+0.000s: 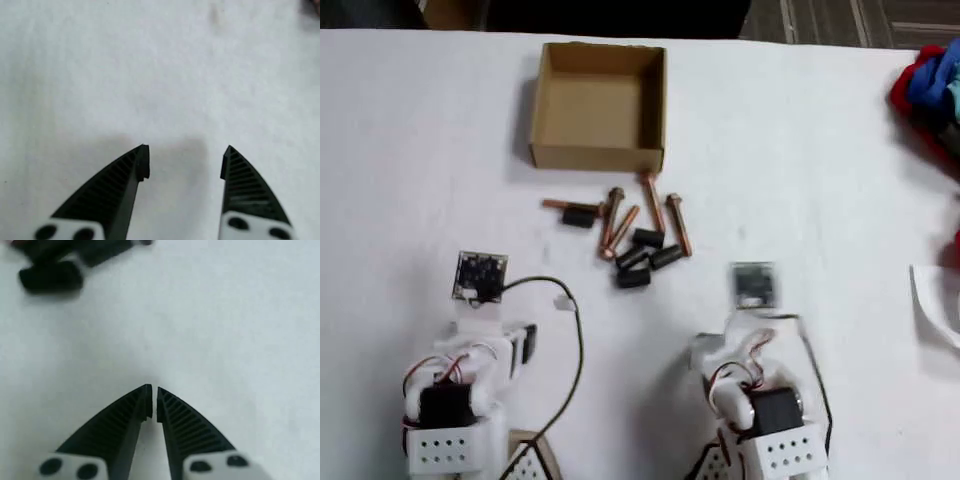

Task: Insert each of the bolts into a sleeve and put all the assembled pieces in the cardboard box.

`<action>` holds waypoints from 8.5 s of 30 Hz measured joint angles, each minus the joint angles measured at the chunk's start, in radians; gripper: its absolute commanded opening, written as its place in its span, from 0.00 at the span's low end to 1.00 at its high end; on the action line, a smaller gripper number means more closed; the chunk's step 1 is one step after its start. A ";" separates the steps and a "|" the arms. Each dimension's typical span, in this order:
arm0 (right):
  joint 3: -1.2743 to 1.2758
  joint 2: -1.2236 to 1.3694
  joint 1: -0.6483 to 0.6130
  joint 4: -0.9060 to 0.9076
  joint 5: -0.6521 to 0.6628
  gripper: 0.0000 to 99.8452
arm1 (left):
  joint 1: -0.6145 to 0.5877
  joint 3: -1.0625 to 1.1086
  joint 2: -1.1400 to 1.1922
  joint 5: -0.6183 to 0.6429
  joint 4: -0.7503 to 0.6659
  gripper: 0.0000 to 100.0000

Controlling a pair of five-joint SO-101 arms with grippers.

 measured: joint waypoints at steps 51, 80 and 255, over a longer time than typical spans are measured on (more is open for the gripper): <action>0.000 0.000 0.152 -0.178 0.014 0.02 | 0.000 0.000 0.000 0.000 0.000 0.25; -0.770 -0.005 0.262 -0.384 0.195 0.15 | 0.000 0.000 0.000 0.000 0.000 0.25; -1.280 1.919 -0.071 -0.259 1.045 0.27 | 0.000 0.000 0.000 0.000 0.000 0.25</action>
